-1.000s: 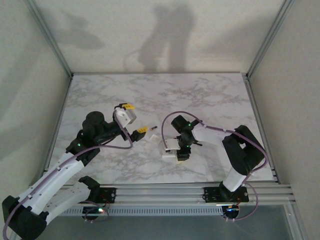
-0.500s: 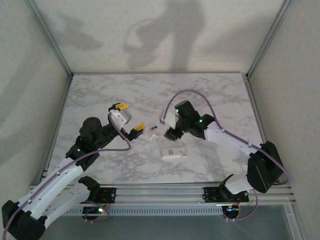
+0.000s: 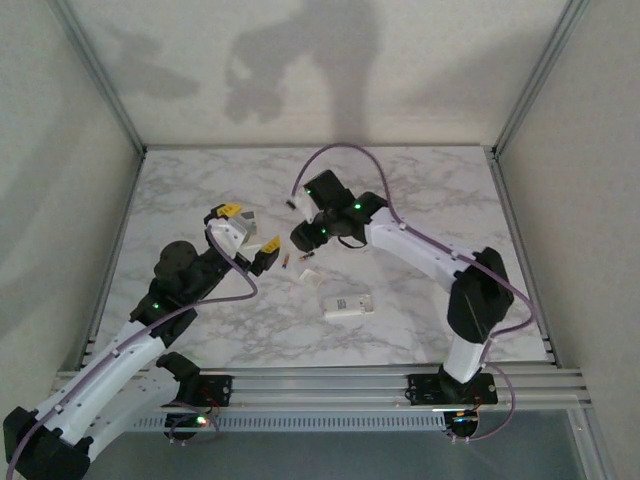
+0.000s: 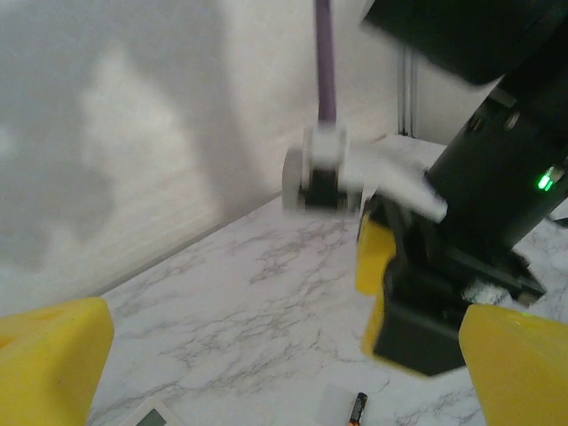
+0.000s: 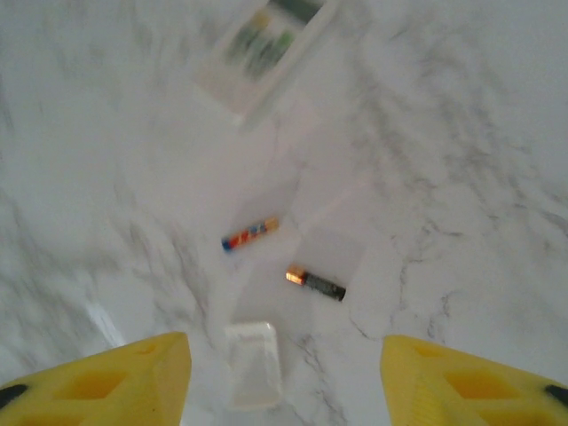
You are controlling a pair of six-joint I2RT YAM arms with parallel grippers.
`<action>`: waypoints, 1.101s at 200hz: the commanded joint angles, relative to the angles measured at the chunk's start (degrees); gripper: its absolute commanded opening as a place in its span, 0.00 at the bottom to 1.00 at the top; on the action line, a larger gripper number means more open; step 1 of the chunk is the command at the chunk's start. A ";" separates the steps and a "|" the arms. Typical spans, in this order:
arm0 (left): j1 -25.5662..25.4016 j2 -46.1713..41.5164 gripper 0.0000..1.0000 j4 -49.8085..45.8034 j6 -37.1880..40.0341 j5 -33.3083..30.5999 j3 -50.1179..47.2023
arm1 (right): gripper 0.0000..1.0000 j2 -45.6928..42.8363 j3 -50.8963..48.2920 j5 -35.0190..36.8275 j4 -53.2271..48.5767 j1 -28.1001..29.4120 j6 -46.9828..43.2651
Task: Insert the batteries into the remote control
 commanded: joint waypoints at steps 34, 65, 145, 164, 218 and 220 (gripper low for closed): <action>0.83 -3.73 0.99 -3.05 8.23 4.71 -1.68 | 0.55 9.50 3.89 -10.69 -11.33 -2.22 -44.71; 1.12 -3.95 0.99 -3.73 9.09 4.62 -2.08 | 0.49 16.90 10.68 -12.94 -16.46 -3.47 -49.36; 3.33 -3.94 1.00 -2.59 7.53 9.18 -2.19 | 0.41 23.85 13.78 -12.11 -11.59 -3.44 -52.47; 3.34 -3.75 0.99 -2.51 7.32 9.64 -2.19 | 0.43 25.33 14.67 -10.54 -10.77 -3.44 -52.83; 3.69 -3.67 0.99 -2.52 7.14 10.11 -2.19 | 0.43 28.67 17.87 -9.20 -10.92 -3.39 -53.28; 3.69 -3.61 1.00 -2.50 7.14 10.13 -2.19 | 0.43 28.73 17.98 -9.18 -10.98 -3.42 -53.24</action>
